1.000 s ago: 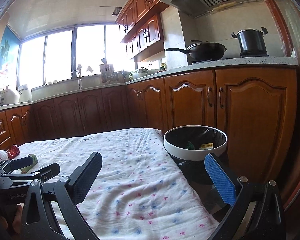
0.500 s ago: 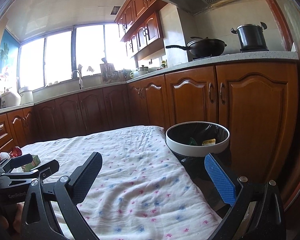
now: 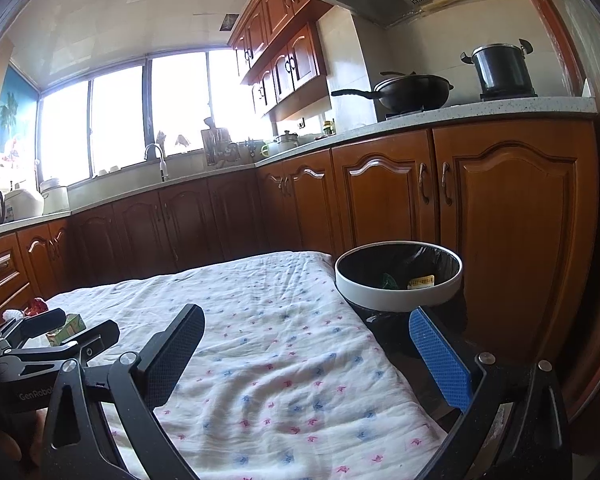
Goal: Collect trash
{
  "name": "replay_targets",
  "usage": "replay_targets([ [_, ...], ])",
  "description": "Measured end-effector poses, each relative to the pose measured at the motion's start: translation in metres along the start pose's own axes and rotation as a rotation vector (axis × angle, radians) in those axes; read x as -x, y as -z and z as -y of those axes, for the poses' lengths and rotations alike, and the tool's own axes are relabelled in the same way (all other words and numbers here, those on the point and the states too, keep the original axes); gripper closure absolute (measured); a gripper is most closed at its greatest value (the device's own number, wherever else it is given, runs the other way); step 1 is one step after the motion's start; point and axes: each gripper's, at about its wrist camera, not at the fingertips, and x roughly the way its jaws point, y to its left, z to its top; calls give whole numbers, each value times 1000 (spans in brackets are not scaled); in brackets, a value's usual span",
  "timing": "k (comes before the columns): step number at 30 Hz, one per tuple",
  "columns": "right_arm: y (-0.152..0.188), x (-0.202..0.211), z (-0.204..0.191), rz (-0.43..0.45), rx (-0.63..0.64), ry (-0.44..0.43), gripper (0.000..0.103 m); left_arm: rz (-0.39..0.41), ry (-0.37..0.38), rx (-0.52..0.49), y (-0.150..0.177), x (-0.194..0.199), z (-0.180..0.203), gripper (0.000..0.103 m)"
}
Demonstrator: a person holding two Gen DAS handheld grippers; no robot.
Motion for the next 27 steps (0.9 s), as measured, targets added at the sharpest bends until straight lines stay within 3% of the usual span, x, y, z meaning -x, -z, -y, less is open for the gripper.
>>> replay_targets([
  [27,-4,5,1,8,1,-12,0,5,2,-26,0,5,8,0],
])
